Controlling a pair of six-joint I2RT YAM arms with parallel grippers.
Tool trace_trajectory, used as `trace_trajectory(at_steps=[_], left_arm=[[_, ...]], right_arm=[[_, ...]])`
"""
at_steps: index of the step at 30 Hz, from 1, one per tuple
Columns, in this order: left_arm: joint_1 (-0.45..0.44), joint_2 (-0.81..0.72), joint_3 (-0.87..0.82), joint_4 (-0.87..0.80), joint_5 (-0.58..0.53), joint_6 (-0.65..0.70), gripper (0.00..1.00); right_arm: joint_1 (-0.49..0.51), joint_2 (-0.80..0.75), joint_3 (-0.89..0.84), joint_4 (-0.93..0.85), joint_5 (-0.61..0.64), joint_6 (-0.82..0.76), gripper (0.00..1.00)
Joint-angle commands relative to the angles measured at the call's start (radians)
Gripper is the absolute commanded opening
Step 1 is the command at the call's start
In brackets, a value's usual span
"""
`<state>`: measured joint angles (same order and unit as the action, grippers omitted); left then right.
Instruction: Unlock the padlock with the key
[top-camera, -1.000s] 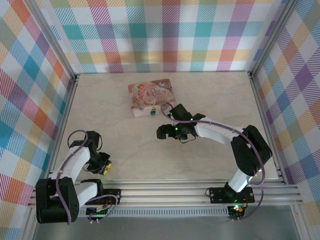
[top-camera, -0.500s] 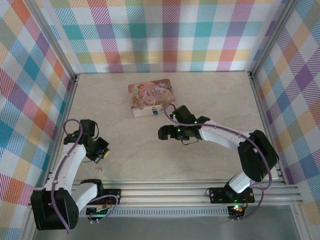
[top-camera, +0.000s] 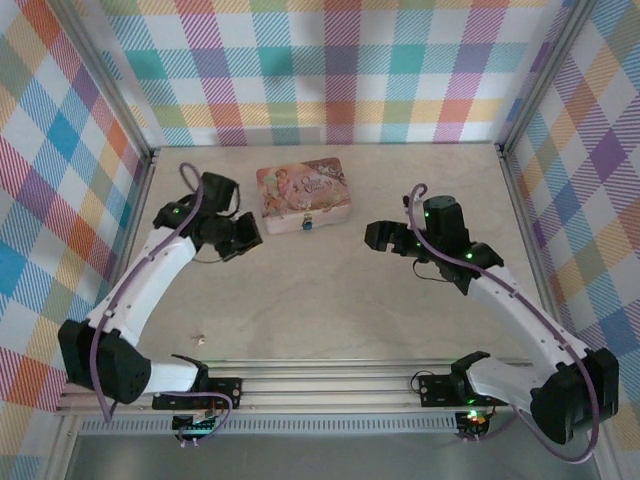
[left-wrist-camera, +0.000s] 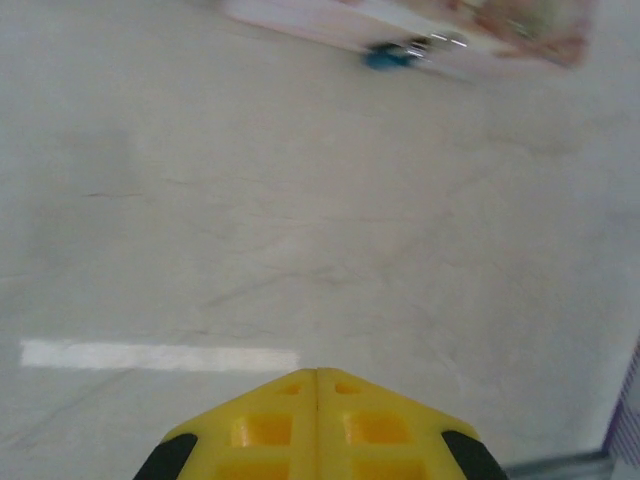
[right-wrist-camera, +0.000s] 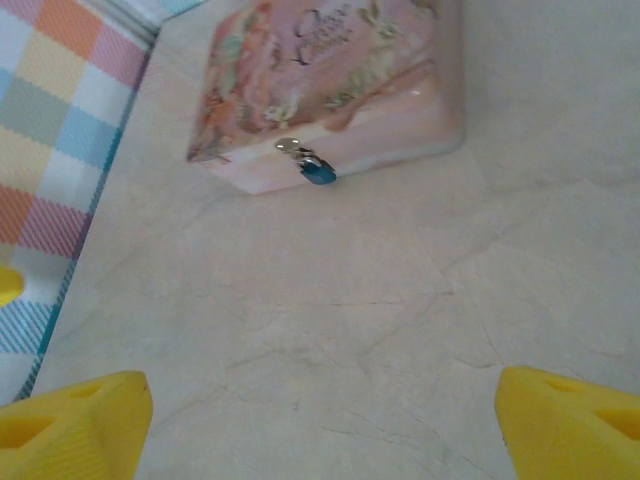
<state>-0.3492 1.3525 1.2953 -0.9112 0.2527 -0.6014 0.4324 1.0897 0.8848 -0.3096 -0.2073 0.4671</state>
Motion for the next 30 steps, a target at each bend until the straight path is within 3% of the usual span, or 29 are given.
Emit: trace_trajectory(at_steps=[1,3,6,9,14,22,29,30], left_arm=[[-0.064,0.079,0.107,-0.001,0.091,0.093,0.00],[-0.090,0.136,0.174,-0.030,0.139,0.125,0.00],[-0.115,0.211,0.257,-0.072,0.226,0.161,0.00],[-0.139,0.267,0.323,-0.116,0.288,0.196,0.00],[-0.151,0.299,0.363,-0.162,0.341,0.230,0.00],[-0.151,0.301,0.331,-0.252,0.135,0.256,0.00],[-0.125,0.293,0.201,-0.326,-0.186,0.170,0.01],[-0.112,0.280,0.165,-0.331,-0.216,0.151,0.05]], right_arm=[[0.007,-0.018,-0.051,0.066,-0.051,-0.115,0.90],[0.007,-0.026,-0.087,0.150,-0.107,-0.137,0.89],[0.016,-0.029,-0.168,0.377,-0.263,-0.195,0.75],[0.061,-0.033,-0.268,0.606,-0.232,-0.257,0.67],[0.135,0.066,-0.227,0.561,-0.179,-0.434,0.73],[0.175,0.154,-0.191,0.582,-0.177,-0.391,0.76],[0.199,0.198,-0.148,0.474,-0.150,-0.273,0.77],[0.203,0.208,-0.138,0.453,-0.149,-0.260,0.77]])
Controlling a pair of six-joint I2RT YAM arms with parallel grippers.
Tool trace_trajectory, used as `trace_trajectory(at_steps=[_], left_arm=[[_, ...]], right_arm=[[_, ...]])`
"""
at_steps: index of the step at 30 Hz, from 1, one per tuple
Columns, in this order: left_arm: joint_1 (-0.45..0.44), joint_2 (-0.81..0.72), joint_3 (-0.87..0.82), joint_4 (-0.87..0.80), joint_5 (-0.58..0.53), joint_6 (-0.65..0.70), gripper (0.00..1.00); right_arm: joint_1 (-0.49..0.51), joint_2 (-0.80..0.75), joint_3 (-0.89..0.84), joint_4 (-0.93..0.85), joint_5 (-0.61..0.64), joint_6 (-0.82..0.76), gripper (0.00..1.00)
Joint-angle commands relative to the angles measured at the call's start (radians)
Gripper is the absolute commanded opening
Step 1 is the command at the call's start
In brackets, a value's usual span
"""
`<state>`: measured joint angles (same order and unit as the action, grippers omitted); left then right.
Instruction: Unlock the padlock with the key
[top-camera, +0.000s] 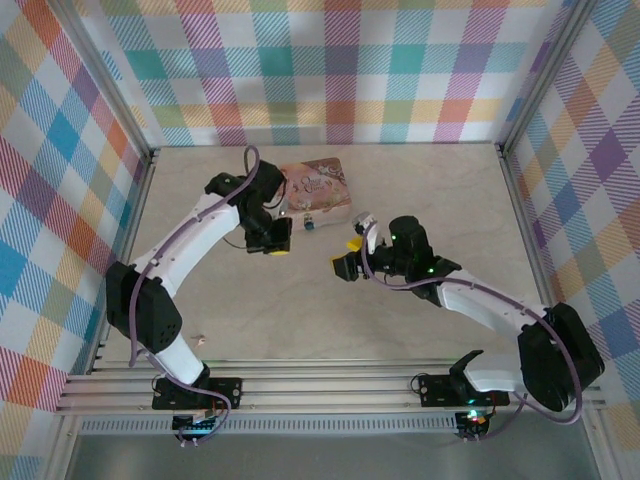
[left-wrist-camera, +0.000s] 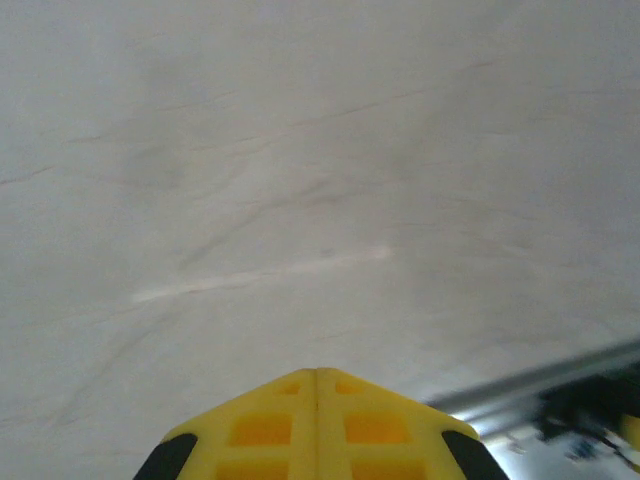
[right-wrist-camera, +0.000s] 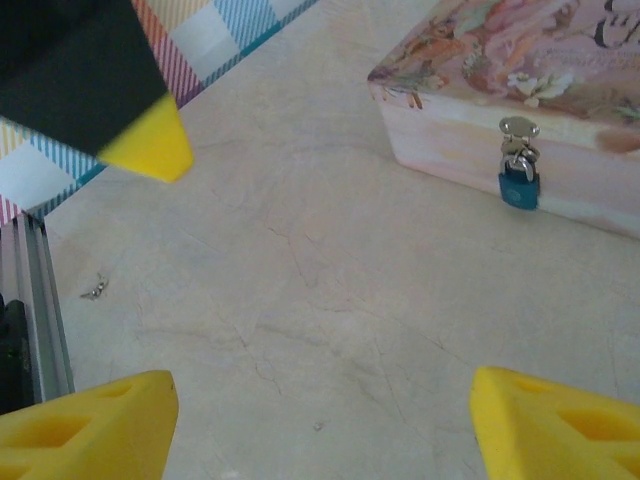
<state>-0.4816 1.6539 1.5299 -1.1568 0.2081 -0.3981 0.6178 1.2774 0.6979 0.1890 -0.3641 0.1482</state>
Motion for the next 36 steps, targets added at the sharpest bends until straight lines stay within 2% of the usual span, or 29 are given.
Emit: trace_trajectory(at_steps=[1,2,6,10,13,16,20,26,29,32,36], left_arm=[[0.041,-0.037,-0.117,-0.087,-0.195,-0.070,0.11],[0.060,-0.054,-0.163,-0.089,-0.214,-0.085,0.15],[0.171,-0.180,-0.382,-0.077,-0.257,-0.152,0.48],[0.328,-0.335,-0.562,-0.065,-0.279,-0.198,0.58],[0.403,-0.431,-0.648,-0.060,-0.263,-0.227,0.63],[0.432,-0.469,-0.686,-0.068,-0.244,-0.252,0.63],[0.446,-0.479,-0.736,-0.068,-0.243,-0.314,0.54],[0.456,-0.549,-0.788,-0.071,-0.281,-0.453,0.48],[0.472,-0.614,-0.879,-0.014,-0.256,-0.536,0.48],[0.474,-0.669,-0.956,0.071,-0.217,-0.596,0.43],[0.478,-0.670,-0.972,0.100,-0.235,-0.594,0.41]], right_arm=[[0.025,0.032,0.058,-0.063,0.011,0.072,0.77],[0.030,0.042,0.064,-0.073,0.013,0.088,0.77],[0.046,0.095,0.090,-0.086,0.008,0.151,0.77],[0.060,0.161,0.143,-0.118,-0.004,0.182,0.77],[0.066,0.214,0.195,-0.152,-0.028,0.190,0.78],[0.069,0.257,0.232,-0.165,-0.047,0.195,0.78],[0.071,0.287,0.253,-0.160,-0.069,0.201,0.78],[0.070,0.298,0.255,-0.169,-0.066,0.186,0.78],[0.069,0.298,0.254,-0.175,-0.062,0.175,0.78],[0.069,0.296,0.253,-0.182,-0.061,0.164,0.79],[0.070,0.292,0.243,-0.187,-0.055,0.157,0.79]])
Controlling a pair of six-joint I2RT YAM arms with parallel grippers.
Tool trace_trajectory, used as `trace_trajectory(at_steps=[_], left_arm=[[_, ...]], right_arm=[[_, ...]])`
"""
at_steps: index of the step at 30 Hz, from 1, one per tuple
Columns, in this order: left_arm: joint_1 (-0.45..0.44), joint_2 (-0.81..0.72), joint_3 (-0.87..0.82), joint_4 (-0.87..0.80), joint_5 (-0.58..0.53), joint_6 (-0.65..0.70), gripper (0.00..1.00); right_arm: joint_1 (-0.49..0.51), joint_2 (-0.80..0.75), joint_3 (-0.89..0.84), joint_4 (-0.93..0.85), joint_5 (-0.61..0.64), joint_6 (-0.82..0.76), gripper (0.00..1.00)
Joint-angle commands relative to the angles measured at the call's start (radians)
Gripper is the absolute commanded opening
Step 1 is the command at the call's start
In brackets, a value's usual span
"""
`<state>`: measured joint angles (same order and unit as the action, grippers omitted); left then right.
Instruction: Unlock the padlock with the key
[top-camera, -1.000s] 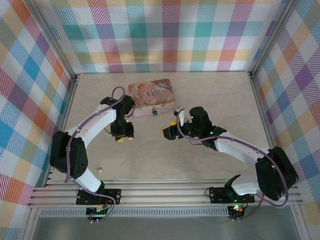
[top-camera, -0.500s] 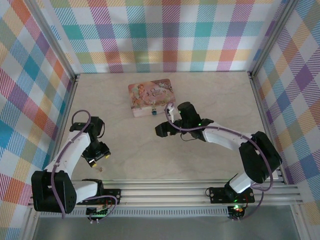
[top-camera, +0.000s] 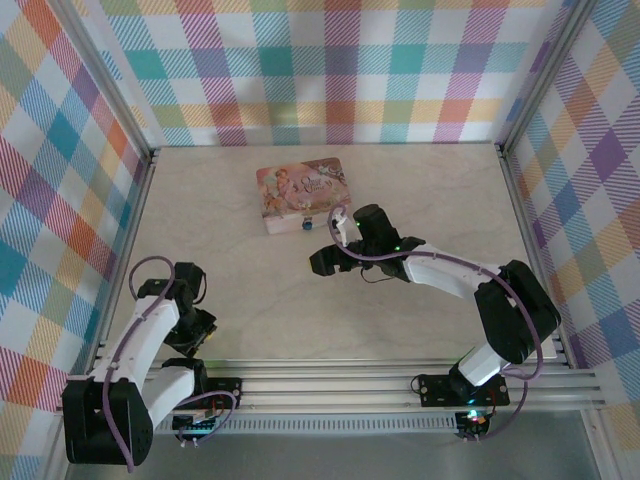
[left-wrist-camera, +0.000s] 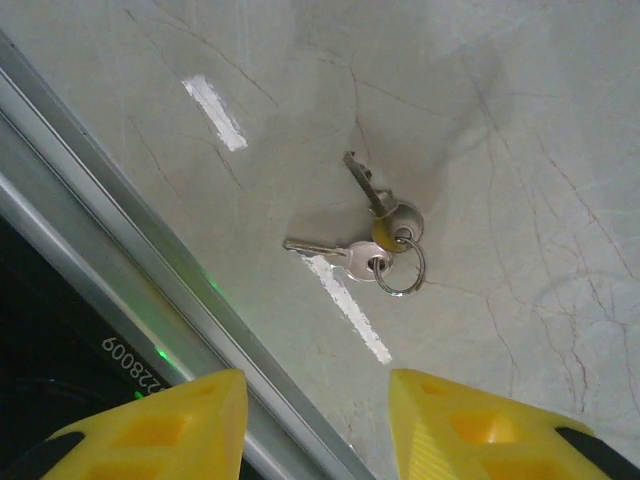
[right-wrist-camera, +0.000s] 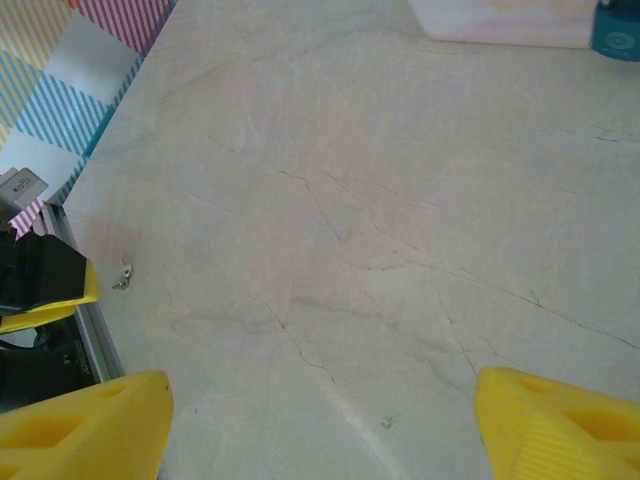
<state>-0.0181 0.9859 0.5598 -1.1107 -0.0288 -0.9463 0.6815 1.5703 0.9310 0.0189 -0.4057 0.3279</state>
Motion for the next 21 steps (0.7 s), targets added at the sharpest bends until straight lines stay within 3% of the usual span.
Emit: trace_trajectory(at_steps=[1,10,21], left_arm=[[0.015,0.012,0.000,0.059,0.004,-0.041,0.40],[0.015,0.150,0.051,0.118,-0.016,0.040,0.26],[0.014,0.225,0.056,0.133,-0.071,0.084,0.29]], right_arm=[[0.006,-0.003,0.007,-0.018,-0.010,-0.025,0.79],[0.006,-0.004,0.002,-0.030,0.003,-0.033,0.79],[0.006,-0.001,0.012,-0.047,0.010,-0.035,0.80]])
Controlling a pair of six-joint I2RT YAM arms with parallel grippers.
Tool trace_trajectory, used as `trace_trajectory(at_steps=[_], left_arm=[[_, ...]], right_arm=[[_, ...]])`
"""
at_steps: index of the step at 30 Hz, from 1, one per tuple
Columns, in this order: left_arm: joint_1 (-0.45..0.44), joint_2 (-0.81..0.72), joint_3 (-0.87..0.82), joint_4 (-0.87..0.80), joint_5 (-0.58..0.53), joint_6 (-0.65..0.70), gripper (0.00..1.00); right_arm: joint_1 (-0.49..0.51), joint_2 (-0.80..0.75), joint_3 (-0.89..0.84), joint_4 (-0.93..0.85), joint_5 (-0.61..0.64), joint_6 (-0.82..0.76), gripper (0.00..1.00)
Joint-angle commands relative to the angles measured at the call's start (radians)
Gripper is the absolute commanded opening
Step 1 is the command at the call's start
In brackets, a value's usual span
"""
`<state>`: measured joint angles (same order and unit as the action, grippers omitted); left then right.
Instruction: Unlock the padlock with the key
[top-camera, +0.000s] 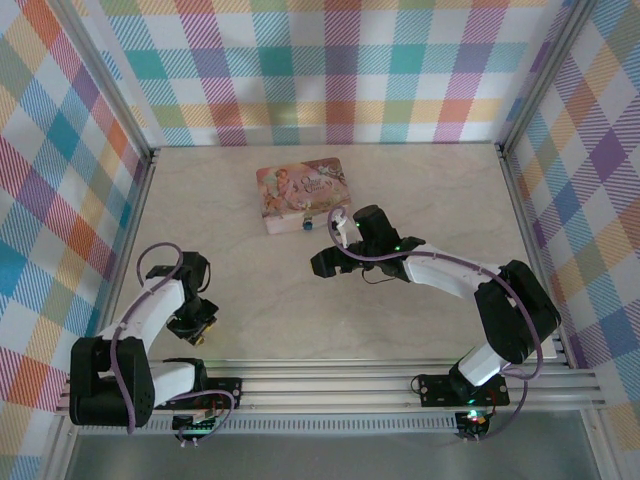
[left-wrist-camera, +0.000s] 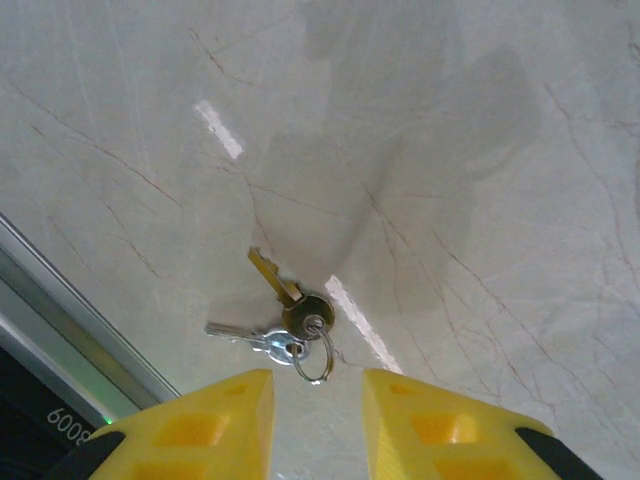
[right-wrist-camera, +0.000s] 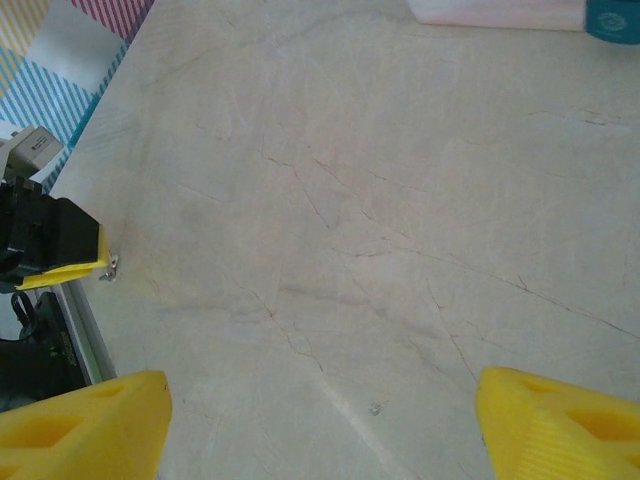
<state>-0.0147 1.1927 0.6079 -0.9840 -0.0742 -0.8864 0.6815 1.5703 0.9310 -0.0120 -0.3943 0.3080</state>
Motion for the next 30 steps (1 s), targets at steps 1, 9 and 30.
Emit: trace_trajectory(at_steps=[1,9,30], left_arm=[[0.012,0.029,0.006,0.019,-0.019,0.029,0.29],[0.012,0.077,-0.003,0.032,0.001,0.046,0.26],[0.004,0.107,0.001,0.013,0.052,0.046,0.14]], right_arm=[[0.006,0.000,0.015,-0.021,-0.005,-0.018,0.80],[0.006,-0.006,0.020,-0.046,0.011,-0.021,0.80],[0.006,-0.053,-0.002,-0.065,0.032,-0.012,0.81]])
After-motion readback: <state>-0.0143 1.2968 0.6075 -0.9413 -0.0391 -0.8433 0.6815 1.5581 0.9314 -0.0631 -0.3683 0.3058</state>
